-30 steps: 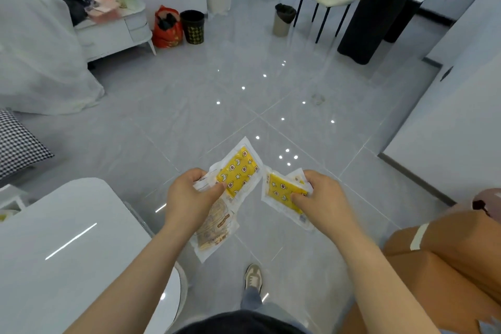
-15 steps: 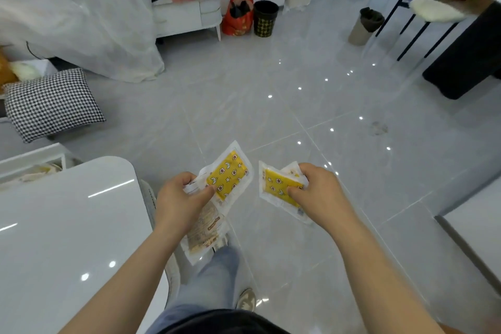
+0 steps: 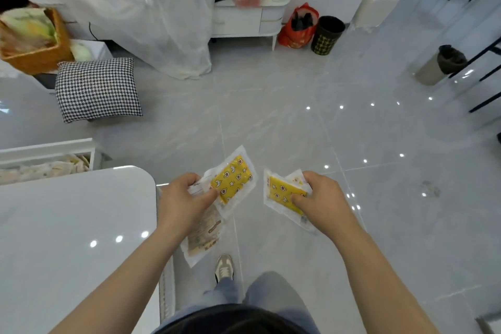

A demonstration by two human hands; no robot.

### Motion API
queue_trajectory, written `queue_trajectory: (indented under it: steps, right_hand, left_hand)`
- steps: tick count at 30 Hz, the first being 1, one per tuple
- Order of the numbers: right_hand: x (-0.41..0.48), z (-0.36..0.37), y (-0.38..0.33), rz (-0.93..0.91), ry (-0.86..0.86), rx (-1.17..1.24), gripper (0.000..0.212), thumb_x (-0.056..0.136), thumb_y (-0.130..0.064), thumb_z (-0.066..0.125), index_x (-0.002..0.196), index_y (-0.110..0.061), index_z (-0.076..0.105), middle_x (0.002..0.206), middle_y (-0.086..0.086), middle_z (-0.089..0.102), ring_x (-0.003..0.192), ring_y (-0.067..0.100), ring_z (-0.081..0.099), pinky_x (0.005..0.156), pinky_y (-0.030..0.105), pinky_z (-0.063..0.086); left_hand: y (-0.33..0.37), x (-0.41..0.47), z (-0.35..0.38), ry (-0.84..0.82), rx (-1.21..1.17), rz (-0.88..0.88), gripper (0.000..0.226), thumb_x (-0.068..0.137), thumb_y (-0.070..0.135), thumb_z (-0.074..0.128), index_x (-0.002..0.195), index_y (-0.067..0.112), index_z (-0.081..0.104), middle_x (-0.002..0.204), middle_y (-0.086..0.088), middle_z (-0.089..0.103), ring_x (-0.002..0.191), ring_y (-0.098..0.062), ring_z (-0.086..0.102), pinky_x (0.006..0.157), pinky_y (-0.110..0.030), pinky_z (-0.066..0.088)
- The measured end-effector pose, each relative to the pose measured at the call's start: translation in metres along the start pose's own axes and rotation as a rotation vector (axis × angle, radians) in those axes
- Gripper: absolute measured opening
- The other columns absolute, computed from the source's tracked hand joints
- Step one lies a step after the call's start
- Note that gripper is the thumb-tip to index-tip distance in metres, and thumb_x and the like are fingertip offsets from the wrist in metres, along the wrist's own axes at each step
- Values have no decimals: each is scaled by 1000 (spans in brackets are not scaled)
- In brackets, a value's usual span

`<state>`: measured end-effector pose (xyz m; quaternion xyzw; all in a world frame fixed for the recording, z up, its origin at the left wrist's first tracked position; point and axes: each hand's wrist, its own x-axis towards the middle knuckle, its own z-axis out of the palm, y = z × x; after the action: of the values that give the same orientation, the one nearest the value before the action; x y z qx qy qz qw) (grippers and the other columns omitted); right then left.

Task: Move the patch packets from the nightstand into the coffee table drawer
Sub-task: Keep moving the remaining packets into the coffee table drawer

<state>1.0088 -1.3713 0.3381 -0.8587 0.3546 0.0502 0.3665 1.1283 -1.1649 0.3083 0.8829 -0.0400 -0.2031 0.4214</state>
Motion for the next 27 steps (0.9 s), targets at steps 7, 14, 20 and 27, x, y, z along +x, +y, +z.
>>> queue_trajectory:
  steps: [7,14,20,27]
  right_hand:
    - [100,-11,-27,-90,-102,-28,18,78,-7,60,94,-14,64,87,1,65,77,15,62,65,29,51]
    - [225,-29,-69,-260,-221,-103,19,77,-7,59,94,-15,63,86,1,63,77,18,60,64,29,50]
    - [304,-30,-116,-396,-327,-199,18,76,-7,57,92,-13,63,83,3,62,74,23,60,64,38,54]
    - [366,9,-188,-531,-467,-283,19,76,-7,58,93,-13,63,84,3,62,75,23,60,62,32,50]
  left_hand:
    - [26,70,1,99,-28,-65,21,76,23,74,64,18,57,63,3,58,58,-13,54,49,-25,37]
    - [58,147,4,274,-27,-175,17,76,27,74,70,17,61,66,3,61,61,-13,56,50,-25,38]
    - [73,185,1,442,-101,-316,25,75,26,75,63,22,54,65,2,56,60,-11,51,49,-25,32]
    - [64,226,-24,565,-163,-444,24,78,26,73,64,23,54,64,4,53,58,-10,49,49,-21,29]
